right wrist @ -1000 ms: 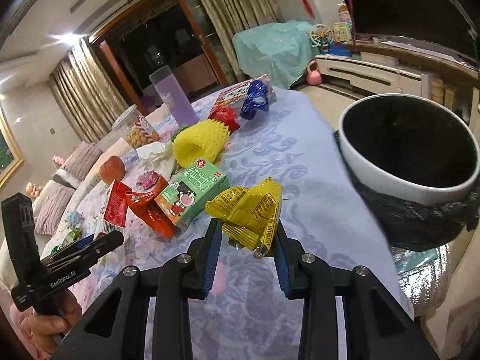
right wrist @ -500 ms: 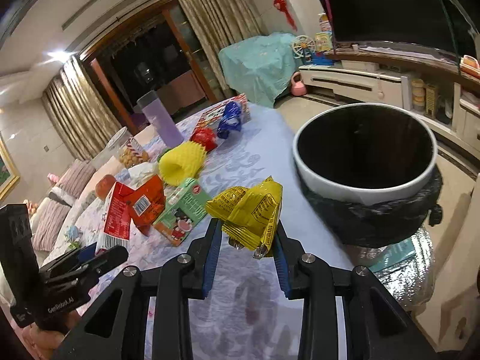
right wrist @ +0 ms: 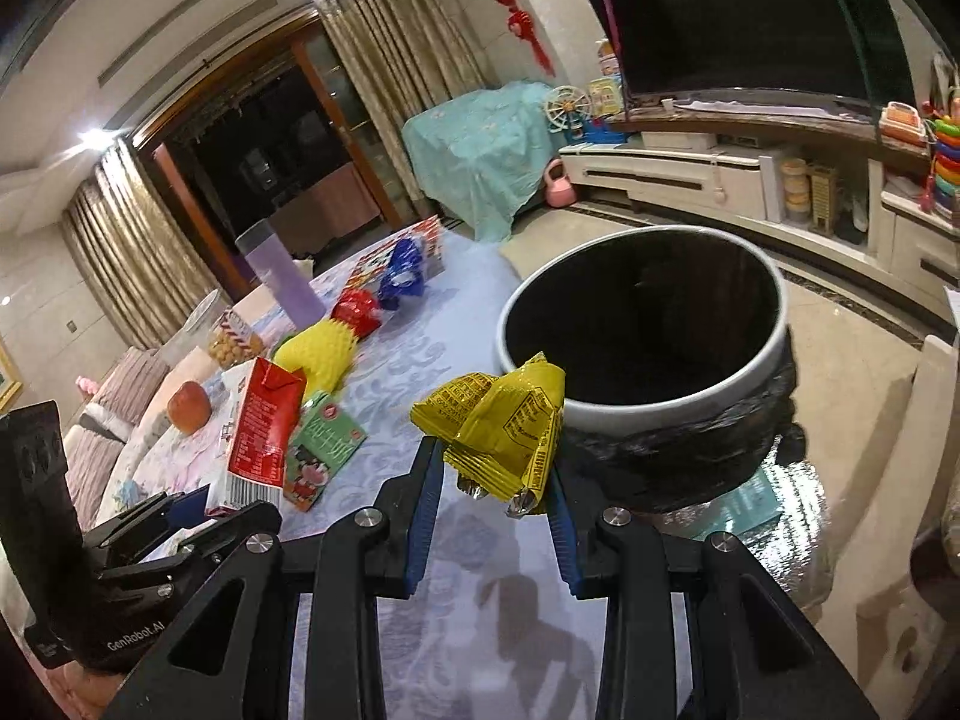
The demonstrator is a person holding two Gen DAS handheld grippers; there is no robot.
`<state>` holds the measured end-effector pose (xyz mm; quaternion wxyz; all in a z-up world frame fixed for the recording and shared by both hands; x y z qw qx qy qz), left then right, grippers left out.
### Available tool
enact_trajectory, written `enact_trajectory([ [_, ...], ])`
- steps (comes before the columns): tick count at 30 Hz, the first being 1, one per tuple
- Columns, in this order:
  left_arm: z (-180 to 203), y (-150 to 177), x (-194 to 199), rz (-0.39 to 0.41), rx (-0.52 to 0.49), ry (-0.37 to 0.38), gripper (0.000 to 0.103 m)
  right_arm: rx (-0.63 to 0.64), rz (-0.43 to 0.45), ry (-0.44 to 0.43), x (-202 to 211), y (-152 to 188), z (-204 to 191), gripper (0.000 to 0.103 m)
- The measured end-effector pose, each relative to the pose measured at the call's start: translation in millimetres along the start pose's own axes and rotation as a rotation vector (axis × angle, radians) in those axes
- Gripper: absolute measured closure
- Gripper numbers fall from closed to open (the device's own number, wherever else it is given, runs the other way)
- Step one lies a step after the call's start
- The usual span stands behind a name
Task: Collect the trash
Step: 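Carry the carton and packet over the trash bin and open both tools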
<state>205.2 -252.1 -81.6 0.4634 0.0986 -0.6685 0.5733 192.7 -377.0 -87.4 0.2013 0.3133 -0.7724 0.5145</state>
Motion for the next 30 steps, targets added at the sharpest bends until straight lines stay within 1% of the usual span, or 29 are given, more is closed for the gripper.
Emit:
enact_trajectory([
  [8, 21, -14, -23, -0.026, -0.047, 0.023, 0.051, -0.018, 0.019, 0.031, 9, -11, 23, 0.069],
  [17, 35, -29, -41, -0.037, -0.091, 0.036, 0.051, -0.039, 0.017, 0.057, 6, -28, 49, 0.069],
  [25, 51, -54, -54, -0.034, -0.120, 0.058, 0.051, -0.043, 0.007, 0.072, 0, -40, 62, 0.069],
  [30, 59, -63, -69, -0.054, -0.128, 0.072, 0.051, -0.045, -0.003, 0.067, -4, -48, 67, 0.069],
])
Point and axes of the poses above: each gripper's, at about its wrist camera, not at the fingertips, and x roughly against the way its jaws point, z to its right, y to its underside, the point moved 10 cm from there along -x, roughly the way its jaws point, and after that the axes turned 7 degrees about -z, right-handed, at the moved point
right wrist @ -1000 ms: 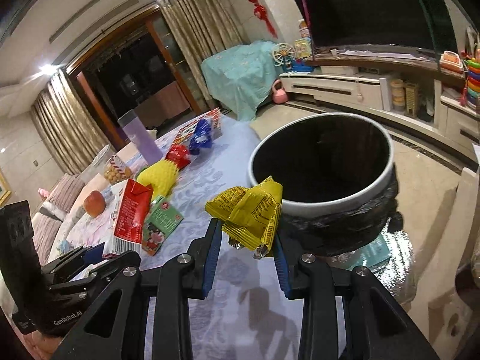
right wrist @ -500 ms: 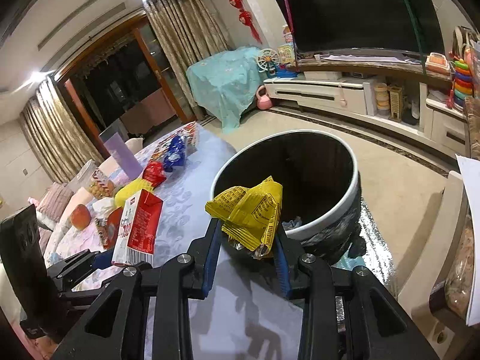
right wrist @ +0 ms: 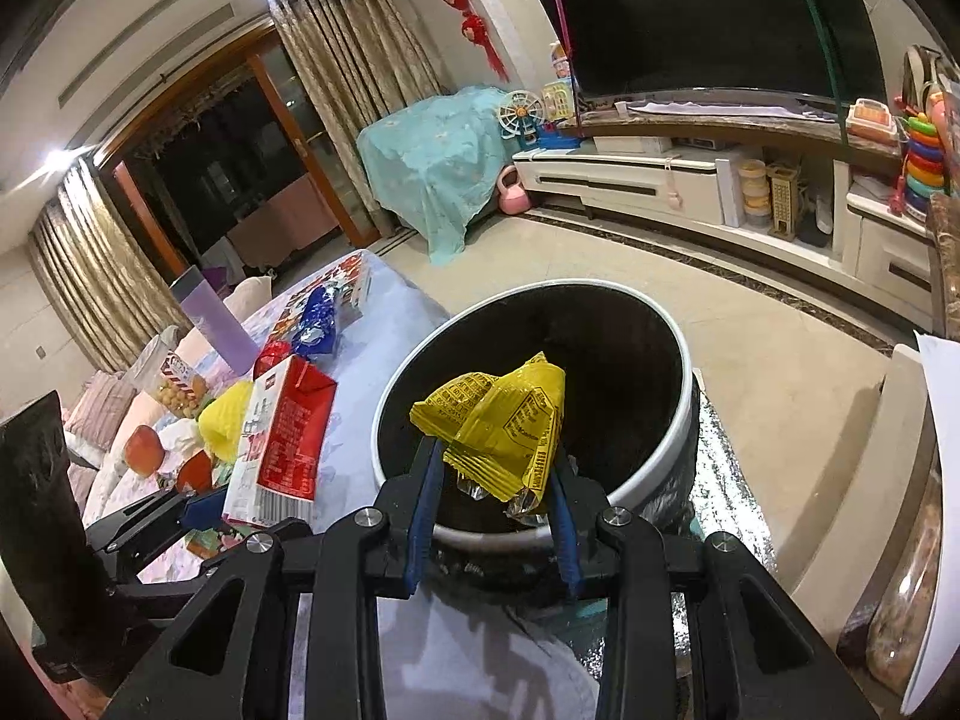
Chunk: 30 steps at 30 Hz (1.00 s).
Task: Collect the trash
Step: 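Carry the carton and packet over the trash bin and open both tools, then move both open tools back over the table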
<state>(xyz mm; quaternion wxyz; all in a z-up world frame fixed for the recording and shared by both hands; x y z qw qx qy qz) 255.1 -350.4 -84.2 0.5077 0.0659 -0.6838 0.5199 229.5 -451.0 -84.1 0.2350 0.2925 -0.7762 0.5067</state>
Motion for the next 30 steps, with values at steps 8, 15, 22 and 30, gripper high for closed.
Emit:
enact_trajectory([
  [8, 7, -13, -19, -0.033, -0.020, 0.015, 0.051, -0.011, -0.024, -0.001, -10, -12, 14, 0.069],
  [15, 13, -24, -27, -0.053, -0.028, 0.044, 0.051, -0.036, -0.050, -0.003, -20, -21, 28, 0.066],
  [22, 10, -26, -39, -0.089, -0.026, 0.037, 0.050, -0.033, -0.069, 0.012, -29, -27, 34, 0.064],
  [30, 3, -19, -35, -0.083, 0.004, 0.026, 0.045, -0.054, -0.065, 0.018, -29, -28, 39, 0.038],
])
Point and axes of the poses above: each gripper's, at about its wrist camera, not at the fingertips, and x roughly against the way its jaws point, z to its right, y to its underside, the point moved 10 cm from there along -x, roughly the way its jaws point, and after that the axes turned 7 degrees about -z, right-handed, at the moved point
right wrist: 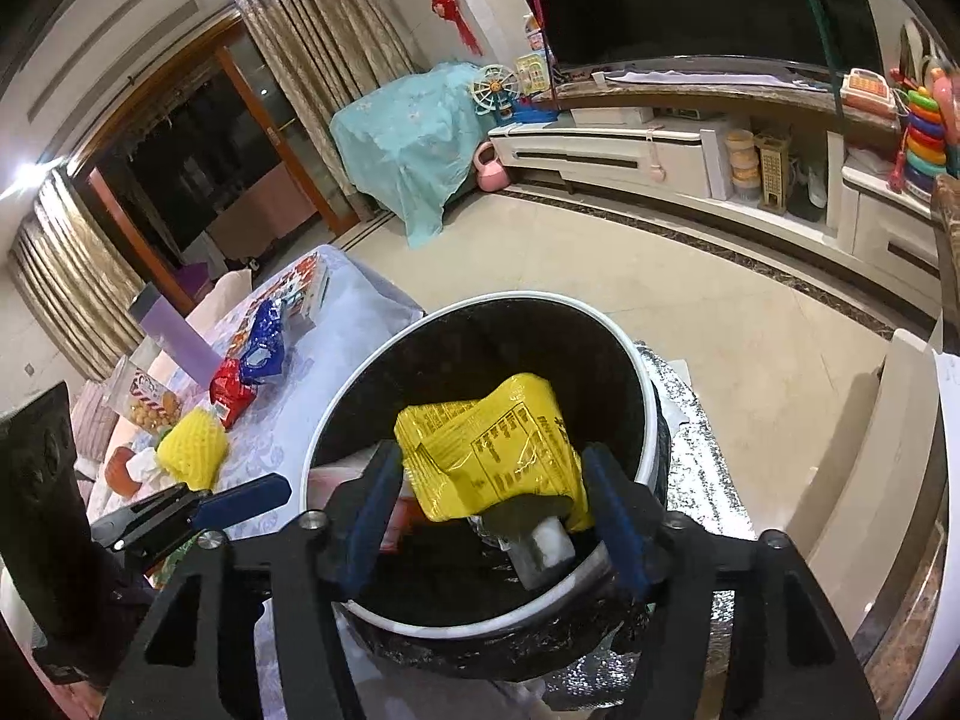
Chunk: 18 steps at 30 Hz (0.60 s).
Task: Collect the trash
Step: 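Move both open tools back over the table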
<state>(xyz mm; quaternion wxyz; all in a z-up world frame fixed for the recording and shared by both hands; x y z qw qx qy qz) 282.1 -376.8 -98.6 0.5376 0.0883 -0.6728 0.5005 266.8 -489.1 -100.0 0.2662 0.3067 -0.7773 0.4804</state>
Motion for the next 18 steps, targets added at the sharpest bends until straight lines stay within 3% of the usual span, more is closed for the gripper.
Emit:
enact_trajectory([
  [18, -53, 56, 54, 0.051, 0.169, -0.034, 0.040, -0.017, 0.089, -0.041, 31, 22, -34, 0.021],
])
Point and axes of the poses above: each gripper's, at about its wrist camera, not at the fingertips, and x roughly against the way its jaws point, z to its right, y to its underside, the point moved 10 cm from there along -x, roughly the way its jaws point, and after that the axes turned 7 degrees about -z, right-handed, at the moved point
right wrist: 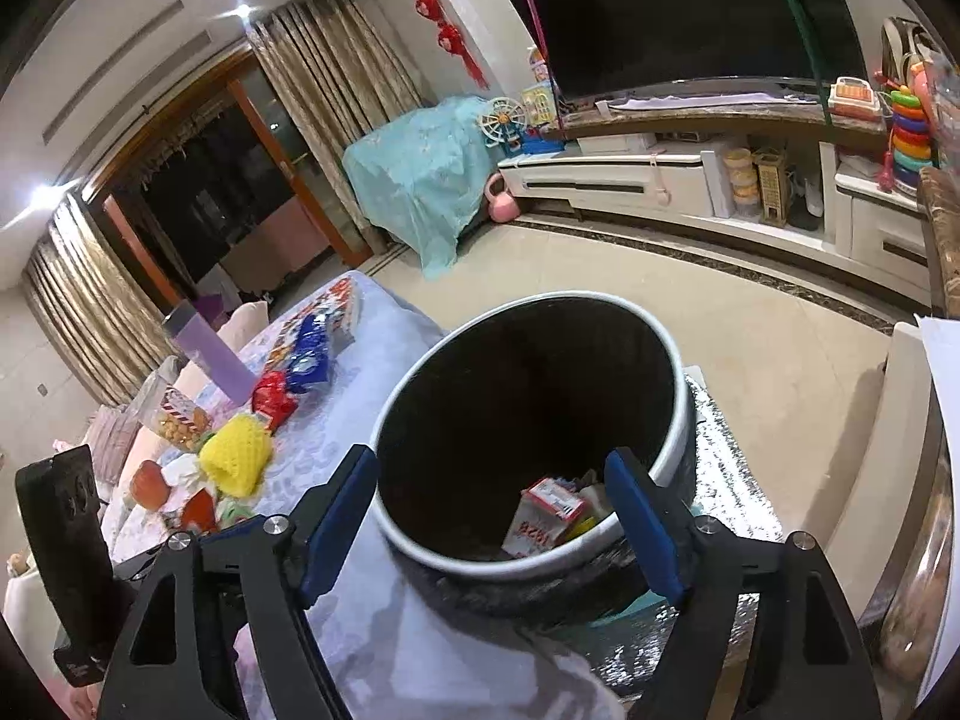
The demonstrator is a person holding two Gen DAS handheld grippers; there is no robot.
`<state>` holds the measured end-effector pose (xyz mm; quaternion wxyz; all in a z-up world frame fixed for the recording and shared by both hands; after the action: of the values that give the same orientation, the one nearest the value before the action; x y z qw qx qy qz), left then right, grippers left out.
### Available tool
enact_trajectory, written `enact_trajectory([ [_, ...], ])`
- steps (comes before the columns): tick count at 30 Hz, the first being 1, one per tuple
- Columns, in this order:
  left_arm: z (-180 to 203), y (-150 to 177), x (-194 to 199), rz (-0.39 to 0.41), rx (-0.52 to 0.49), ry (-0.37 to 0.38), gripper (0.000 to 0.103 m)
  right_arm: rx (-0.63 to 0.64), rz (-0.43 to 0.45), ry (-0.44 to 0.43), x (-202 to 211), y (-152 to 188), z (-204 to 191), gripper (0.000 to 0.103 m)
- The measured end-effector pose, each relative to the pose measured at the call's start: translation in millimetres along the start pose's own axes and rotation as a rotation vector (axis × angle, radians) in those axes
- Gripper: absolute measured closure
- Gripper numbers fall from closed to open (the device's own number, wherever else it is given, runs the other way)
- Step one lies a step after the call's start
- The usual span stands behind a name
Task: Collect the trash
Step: 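Move both open tools back over the table, then grasp the orange snack bag with the left tool while the right grasps the green milk carton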
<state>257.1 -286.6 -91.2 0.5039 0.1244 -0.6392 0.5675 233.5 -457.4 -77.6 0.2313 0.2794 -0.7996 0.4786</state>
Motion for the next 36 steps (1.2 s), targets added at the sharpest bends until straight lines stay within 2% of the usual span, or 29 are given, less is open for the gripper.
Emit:
enact_trajectory([
  [4, -25, 8, 17, 0.025, 0.050, -0.027, 0.040, 0.011, -0.002, -0.018, 2, 10, -18, 0.017],
  [16, -114, 55, 58, 0.057, 0.218, -0.107, 0.039, 0.066, -0.077, -0.101, -20, 53, -79, 0.016],
  [28, -185, 98, 69, 0.033, 0.319, -0.172, 0.039, 0.121, -0.157, -0.155, -44, 95, -138, 0.016],
  [36, -214, 116, 75, 0.028, 0.370, -0.201, 0.039, 0.169, -0.191, -0.163, -62, 117, -178, 0.014],
])
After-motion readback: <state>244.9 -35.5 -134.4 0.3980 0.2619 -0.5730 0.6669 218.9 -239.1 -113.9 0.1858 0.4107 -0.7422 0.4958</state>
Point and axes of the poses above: each gripper's, at about its wrist camera, not at the fingertips, and x roughly against the way its jaws point, z to its right, y to its underside, the point moved 10 cm from there along -x, roughly the way its jaws point, and after that the axes turned 7 degrees about -z, right-handed, at the moved point
